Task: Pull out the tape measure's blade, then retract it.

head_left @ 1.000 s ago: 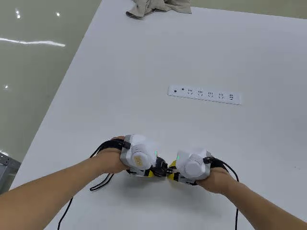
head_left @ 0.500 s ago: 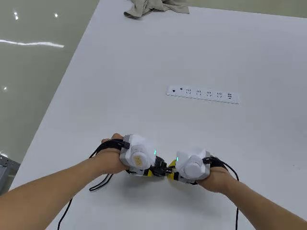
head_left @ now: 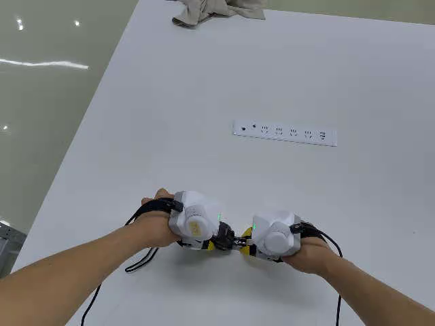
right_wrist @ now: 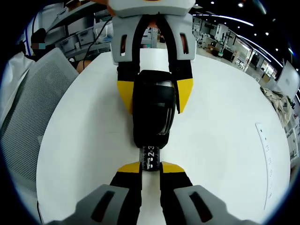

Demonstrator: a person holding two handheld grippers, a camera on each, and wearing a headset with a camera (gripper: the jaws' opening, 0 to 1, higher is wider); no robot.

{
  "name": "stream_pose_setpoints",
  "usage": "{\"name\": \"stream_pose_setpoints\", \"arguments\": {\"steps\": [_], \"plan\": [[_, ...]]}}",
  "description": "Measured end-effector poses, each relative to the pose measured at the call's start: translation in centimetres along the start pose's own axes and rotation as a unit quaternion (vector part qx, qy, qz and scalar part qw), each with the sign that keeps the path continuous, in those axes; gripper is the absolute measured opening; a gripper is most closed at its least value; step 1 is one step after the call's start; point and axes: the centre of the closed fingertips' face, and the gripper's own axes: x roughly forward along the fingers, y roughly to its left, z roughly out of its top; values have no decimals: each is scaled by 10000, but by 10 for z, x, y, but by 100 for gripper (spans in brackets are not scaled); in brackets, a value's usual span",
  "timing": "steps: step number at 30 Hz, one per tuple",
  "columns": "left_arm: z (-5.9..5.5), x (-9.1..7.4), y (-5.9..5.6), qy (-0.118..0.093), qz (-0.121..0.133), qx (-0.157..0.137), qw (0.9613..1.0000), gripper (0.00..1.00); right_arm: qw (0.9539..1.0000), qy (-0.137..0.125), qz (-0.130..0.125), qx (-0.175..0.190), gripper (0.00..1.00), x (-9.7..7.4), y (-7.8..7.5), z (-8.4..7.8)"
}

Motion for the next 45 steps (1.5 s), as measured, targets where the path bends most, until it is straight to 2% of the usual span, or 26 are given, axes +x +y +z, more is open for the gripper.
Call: {"name": "stream_pose_setpoints", "arguments": {"steps": [45], "plan": [[0,1,-1,116,14,24,9999,33,9997,191,-24,150,13,-30,2,-43]]}}
